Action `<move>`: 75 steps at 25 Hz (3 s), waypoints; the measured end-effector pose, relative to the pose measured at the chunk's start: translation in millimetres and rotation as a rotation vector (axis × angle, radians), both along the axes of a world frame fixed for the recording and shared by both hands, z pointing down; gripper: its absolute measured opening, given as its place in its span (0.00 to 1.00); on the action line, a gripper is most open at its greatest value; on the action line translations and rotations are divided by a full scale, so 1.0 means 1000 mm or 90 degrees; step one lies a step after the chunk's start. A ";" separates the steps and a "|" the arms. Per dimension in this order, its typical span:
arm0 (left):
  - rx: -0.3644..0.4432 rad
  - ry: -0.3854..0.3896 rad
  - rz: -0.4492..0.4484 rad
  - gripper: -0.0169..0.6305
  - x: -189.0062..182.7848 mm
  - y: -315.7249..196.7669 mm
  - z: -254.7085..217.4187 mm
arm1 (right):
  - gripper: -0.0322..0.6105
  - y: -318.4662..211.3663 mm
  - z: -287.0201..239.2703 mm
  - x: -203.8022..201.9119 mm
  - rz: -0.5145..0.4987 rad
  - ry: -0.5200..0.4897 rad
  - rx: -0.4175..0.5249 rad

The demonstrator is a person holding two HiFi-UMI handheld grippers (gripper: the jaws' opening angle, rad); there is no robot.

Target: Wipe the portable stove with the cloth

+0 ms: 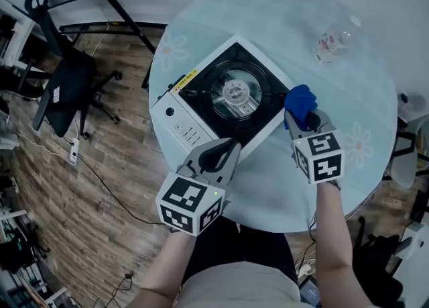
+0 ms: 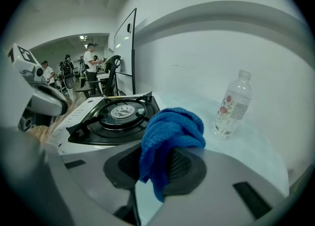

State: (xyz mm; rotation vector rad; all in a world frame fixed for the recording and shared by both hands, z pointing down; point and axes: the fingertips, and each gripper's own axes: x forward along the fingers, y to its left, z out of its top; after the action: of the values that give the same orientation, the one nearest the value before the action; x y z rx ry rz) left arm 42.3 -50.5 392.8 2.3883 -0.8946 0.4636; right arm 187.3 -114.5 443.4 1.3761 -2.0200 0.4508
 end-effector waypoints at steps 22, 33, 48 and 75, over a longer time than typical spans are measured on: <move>-0.009 -0.001 0.028 0.09 -0.032 -0.011 0.002 | 0.20 0.027 0.001 -0.039 0.004 0.015 -0.011; -0.019 -0.004 0.017 0.09 -0.037 -0.003 0.008 | 0.20 0.042 0.002 -0.059 -0.025 0.007 -0.026; -0.030 -0.010 -0.011 0.09 -0.047 0.009 0.012 | 0.20 0.065 0.000 -0.094 -0.099 0.012 -0.039; -0.032 -0.017 -0.070 0.09 -0.083 0.017 0.014 | 0.20 0.105 -0.008 -0.149 -0.217 0.061 0.042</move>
State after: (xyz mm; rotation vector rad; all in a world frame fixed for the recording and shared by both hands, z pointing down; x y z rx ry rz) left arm -40.9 -33.9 406.9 2.2789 -1.0089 0.4699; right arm 38.8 -9.4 435.2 1.0385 -2.1505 0.1645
